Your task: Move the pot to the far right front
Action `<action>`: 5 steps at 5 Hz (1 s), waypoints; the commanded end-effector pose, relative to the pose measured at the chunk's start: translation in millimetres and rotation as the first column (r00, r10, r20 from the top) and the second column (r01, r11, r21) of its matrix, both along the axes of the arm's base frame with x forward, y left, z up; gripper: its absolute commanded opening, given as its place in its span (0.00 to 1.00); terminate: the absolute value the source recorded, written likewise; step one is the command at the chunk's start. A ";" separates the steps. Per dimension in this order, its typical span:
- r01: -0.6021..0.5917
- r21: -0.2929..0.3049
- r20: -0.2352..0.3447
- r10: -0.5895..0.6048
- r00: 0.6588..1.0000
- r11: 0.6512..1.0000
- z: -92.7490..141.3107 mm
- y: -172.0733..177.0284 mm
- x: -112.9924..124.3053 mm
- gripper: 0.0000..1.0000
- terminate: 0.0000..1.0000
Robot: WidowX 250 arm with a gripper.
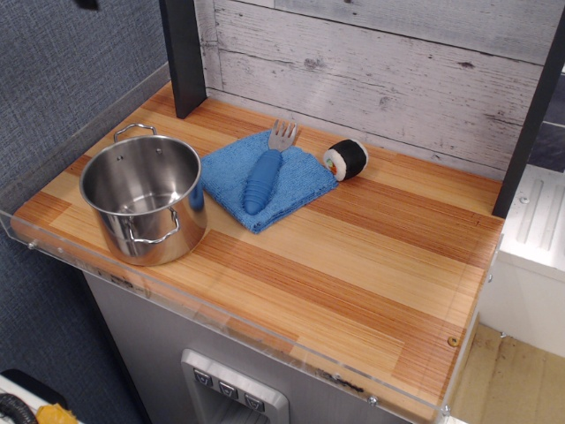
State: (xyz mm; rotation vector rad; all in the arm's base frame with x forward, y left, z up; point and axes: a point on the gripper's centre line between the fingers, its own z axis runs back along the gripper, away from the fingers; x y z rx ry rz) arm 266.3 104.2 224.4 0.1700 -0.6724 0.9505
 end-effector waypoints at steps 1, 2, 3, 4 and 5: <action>0.035 0.044 -0.102 -0.030 0.994 0.998 -36.1 16.3 -10.0 1.00 0.00; 0.085 0.072 -0.142 -0.074 0.987 0.994 -55.2 23.0 -13.4 1.00 0.00; 0.105 0.060 -0.176 -0.093 0.980 0.993 -72.7 21.0 -13.5 1.00 0.00; 0.108 0.031 -0.195 -0.100 0.976 0.994 -85.9 12.1 -9.3 1.00 0.00; 0.102 -0.002 -0.223 -0.100 0.970 0.995 -101.9 4.9 -0.9 1.00 0.00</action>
